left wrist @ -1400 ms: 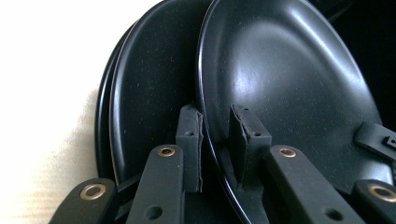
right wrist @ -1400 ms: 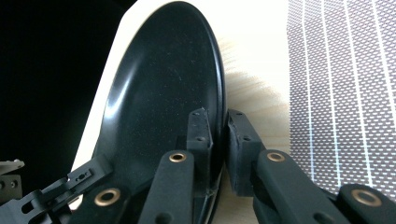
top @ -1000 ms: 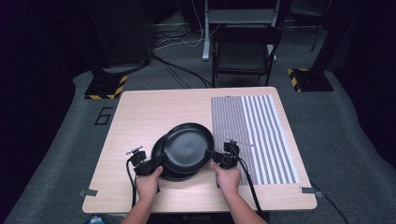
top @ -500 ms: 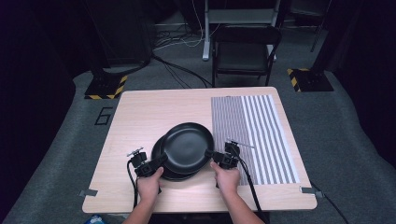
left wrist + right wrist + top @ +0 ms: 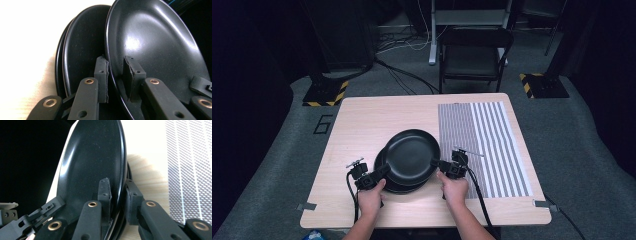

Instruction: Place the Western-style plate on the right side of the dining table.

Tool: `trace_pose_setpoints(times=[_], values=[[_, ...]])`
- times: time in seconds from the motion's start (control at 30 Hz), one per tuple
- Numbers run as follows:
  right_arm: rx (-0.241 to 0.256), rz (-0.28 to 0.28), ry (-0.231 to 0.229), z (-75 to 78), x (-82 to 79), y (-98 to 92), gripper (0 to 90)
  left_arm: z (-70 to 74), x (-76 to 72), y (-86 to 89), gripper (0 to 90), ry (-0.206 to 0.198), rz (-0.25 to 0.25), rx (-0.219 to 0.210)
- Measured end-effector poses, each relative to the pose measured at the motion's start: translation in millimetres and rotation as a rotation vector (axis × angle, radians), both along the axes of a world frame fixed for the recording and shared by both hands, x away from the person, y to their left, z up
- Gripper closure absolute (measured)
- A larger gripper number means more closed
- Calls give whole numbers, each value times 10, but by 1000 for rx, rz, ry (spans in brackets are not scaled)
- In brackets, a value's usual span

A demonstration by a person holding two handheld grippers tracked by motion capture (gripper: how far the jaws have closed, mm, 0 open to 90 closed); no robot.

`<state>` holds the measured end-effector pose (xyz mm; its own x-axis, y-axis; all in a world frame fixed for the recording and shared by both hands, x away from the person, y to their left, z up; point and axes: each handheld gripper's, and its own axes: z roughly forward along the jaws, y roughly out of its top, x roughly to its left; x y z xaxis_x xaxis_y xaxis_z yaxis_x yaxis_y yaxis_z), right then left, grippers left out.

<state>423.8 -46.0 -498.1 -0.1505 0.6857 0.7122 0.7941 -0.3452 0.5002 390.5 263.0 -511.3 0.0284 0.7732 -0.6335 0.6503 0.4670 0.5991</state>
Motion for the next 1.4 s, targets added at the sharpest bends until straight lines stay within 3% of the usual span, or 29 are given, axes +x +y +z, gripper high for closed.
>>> trace_pose_setpoints(times=[0.67,0.97,1.4], values=[[55,20,-33,270,36,-6,781,369,15,53,746,-82,-23,36],[69,13,-48,387,38,-48,780,510,53,5,749,-107,-24,32],[75,-6,-58,460,39,-187,779,589,112,-125,749,-118,-46,33]])
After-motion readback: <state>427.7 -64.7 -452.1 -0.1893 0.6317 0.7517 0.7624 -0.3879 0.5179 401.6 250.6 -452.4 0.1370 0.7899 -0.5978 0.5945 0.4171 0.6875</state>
